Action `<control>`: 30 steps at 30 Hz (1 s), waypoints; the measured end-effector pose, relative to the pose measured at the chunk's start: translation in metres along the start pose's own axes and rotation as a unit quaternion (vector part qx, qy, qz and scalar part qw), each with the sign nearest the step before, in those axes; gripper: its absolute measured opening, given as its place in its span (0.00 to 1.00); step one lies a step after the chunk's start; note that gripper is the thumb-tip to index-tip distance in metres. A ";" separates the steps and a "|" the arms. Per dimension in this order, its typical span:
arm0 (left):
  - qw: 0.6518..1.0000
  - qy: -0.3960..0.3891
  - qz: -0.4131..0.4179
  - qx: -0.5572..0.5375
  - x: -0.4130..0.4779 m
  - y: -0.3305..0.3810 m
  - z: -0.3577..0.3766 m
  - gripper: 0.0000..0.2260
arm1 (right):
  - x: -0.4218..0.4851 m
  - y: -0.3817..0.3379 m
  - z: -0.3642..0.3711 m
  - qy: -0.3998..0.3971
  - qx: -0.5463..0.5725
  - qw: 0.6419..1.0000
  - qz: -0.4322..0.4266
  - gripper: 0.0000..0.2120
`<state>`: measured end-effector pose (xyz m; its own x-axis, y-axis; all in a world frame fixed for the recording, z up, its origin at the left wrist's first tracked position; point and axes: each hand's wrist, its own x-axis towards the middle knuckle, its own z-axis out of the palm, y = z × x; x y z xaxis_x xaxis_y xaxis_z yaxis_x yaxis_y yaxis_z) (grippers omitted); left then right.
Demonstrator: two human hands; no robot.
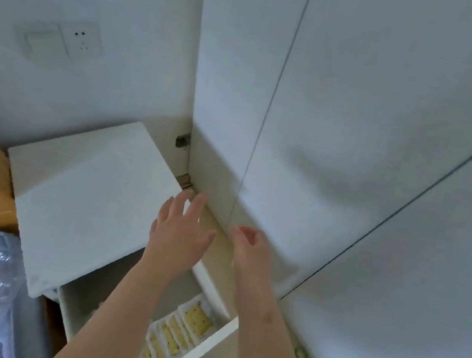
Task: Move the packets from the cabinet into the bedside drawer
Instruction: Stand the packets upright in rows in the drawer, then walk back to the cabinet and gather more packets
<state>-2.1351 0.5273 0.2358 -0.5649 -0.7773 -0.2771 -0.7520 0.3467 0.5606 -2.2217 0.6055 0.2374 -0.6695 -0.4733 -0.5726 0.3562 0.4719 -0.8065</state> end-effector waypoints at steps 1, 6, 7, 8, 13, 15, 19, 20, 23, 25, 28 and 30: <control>1.000 -0.001 0.026 0.001 -0.005 0.013 -0.004 0.30 | -0.009 -0.005 -0.011 0.026 0.015 0.999 -0.013 0.11; 0.983 -0.029 0.182 0.015 -0.035 0.089 -0.006 0.30 | -0.061 -0.017 -0.087 0.164 0.108 0.979 -0.062 0.10; 0.975 -0.039 0.220 0.022 -0.042 0.109 -0.003 0.30 | -0.073 -0.017 -0.106 0.190 0.128 0.971 -0.072 0.10; 0.965 -0.047 0.257 0.030 -0.052 0.129 0.002 0.30 | -0.086 -0.016 -0.125 0.213 0.151 0.962 -0.081 0.09; 0.908 -0.109 0.401 0.045 -0.127 0.220 0.050 0.30 | -0.160 0.019 -0.222 0.329 0.240 0.908 -0.103 0.08; 0.884 -0.133 0.445 0.050 -0.168 0.247 0.077 0.31 | -0.195 0.046 -0.259 0.375 0.265 0.882 -0.107 0.08; 0.832 -0.181 0.521 0.058 -0.266 0.291 0.136 0.31 | -0.274 0.107 -0.335 0.466 0.296 0.827 -0.107 0.09; 0.820 -0.191 0.536 0.051 -0.294 0.304 0.152 0.30 | -0.294 0.122 -0.356 0.489 0.300 0.812 -0.108 0.09; 0.798 -0.214 0.563 0.020 -0.374 0.341 0.193 0.29 | -0.355 0.165 -0.417 0.543 0.297 0.777 -0.117 0.09; 0.789 -0.228 0.571 -0.001 -0.424 0.361 0.218 0.28 | -0.392 0.195 -0.451 0.571 0.298 0.755 -0.123 0.09; 0.762 -0.268 0.590 -0.024 -0.498 0.390 0.253 0.27 | -0.450 0.236 -0.496 0.623 0.304 0.710 -0.122 0.08; 0.736 -0.305 0.603 -0.038 -0.551 0.410 0.275 0.26 | -0.492 0.260 -0.525 0.661 0.303 0.676 -0.119 0.06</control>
<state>-2.2257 1.2419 0.4034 -0.8712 0.4599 0.1716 0.4290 0.5435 0.7215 -2.1423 1.3518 0.3862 -0.6100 0.7851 -0.1078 0.0703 -0.0819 -0.9942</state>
